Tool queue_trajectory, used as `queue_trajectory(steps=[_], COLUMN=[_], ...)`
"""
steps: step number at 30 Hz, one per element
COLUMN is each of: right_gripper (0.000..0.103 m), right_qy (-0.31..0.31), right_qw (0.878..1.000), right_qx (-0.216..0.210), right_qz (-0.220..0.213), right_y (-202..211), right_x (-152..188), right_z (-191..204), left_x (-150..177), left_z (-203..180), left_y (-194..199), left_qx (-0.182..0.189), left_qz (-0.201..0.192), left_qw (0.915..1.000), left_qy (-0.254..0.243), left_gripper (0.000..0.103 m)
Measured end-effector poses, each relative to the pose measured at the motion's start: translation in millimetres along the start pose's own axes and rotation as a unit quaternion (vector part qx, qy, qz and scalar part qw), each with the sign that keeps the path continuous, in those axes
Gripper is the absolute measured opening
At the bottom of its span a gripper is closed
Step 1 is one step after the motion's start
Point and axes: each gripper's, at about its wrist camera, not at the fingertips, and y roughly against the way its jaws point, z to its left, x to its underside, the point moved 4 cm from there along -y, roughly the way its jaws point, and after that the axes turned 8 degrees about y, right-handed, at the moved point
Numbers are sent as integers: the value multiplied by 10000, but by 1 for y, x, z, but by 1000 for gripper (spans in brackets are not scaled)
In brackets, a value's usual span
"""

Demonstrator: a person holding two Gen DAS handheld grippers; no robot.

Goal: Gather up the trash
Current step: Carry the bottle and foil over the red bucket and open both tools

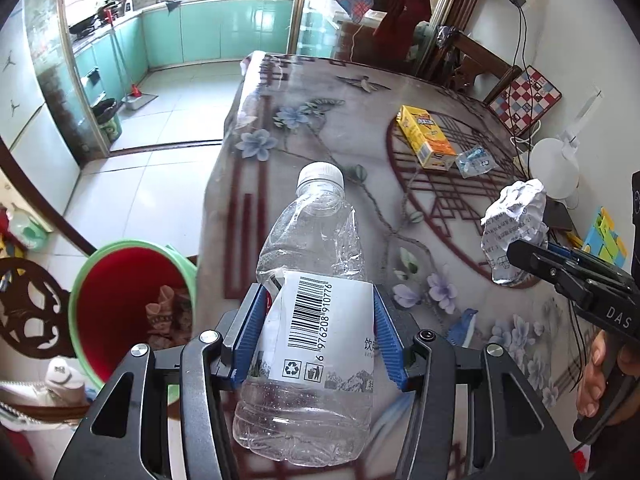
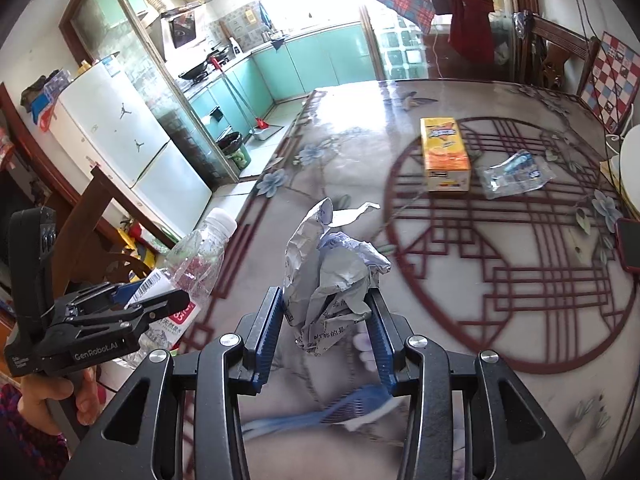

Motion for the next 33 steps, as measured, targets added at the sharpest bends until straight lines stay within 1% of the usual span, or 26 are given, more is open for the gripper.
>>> queue_trajectory(steps=[5, 9, 17, 21, 24, 26, 28, 31, 33], right_gripper=[40, 40, 40, 40, 40, 40, 40, 40, 40], right_qy=[178, 349, 738, 918, 1052, 1141, 1208, 1284, 1319], right_qw=[9998, 9993, 9965, 9941, 9919, 9903, 9885, 9852, 9827], right_qx=[-32, -127, -401, -576, -692, -770, -890, -1118, -1283], right_qz=[1, 33, 38, 90, 155, 182, 187, 225, 235], right_y=[-11, -22, -41, -53, -64, -69, -75, -88, -96], right_x=[-6, -13, -30, -35, -37, -38, -39, -41, -43], right_z=[29, 55, 113, 139, 159, 169, 179, 195, 205], left_x=[0, 2, 5, 8, 13, 16, 19, 22, 25], left_z=[29, 56, 116, 148, 174, 187, 198, 213, 222], left_y=[4, 7, 11, 8, 2, -3, -8, -19, -31], left_qx=[-41, -100, -443, -591, -745, -867, -973, -1128, -1313], left_qz=[-23, -8, -33, -15, 80, 146, 197, 285, 444], left_qw=[9999, 9995, 9965, 9923, 9867, 9838, 9822, 9817, 9794], left_qy=[109, 300, 703, 1090, 1439, 1562, 1593, 1509, 1471], left_gripper=[51, 51, 51, 51, 51, 51, 51, 51, 51])
